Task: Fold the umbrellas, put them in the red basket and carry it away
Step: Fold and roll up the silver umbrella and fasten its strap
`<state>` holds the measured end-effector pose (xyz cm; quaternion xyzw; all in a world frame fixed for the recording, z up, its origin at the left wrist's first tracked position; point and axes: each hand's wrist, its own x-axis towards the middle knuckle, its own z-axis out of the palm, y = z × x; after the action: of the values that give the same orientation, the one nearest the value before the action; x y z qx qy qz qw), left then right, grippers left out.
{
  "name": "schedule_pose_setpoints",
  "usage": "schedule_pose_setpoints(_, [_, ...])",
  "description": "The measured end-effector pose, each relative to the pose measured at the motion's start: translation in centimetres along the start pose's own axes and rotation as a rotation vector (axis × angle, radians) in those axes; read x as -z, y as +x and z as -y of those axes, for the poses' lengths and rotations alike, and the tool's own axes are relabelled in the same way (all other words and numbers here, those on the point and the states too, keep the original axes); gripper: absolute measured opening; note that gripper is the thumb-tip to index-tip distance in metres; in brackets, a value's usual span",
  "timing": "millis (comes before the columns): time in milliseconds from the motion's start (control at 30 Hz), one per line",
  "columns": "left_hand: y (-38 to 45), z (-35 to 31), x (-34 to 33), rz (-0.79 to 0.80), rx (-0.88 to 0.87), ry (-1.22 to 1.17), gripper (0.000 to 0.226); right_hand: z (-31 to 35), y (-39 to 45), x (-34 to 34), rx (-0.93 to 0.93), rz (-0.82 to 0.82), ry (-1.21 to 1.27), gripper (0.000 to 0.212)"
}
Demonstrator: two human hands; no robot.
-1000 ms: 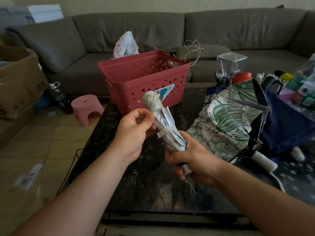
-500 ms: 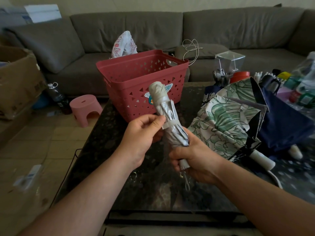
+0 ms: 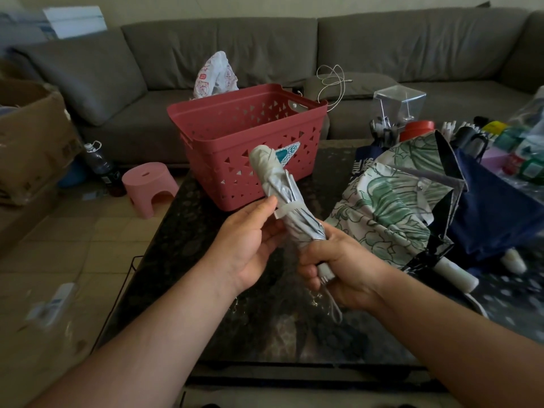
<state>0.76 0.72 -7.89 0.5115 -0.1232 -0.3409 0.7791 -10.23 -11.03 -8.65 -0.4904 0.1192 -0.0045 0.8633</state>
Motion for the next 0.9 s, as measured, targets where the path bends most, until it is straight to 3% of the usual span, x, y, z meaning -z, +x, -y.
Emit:
schedule_pose_setpoints(233, [-0.6, 0.6, -1.4, -0.127, -0.088, 0.12, 0.029, -0.3, 0.8, -0.2, 0.253, -0.207, -0.227, 0.064])
schedule_pose_setpoints(333, [-1.1, 1.4, -1.7, -0.045, -0.125, 0.285, 0.031, -0.3, 0.9, -0.1, 0.334, -0.266, -0.289, 0.072])
schedule_pose_setpoints(600, [-1.3, 1.3, -1.6, -0.02, -0.069, 0.397, 0.019, -0.9, 0.5, -0.1, 0.395, -0.341, -0.454, 0.067])
schedule_pose_setpoints(900, [-1.1, 1.4, -1.6, 0.033, -0.021, 0.311, 0.025, -0.2, 0.6, -0.3, 0.358, -0.296, -0.346, 0.053])
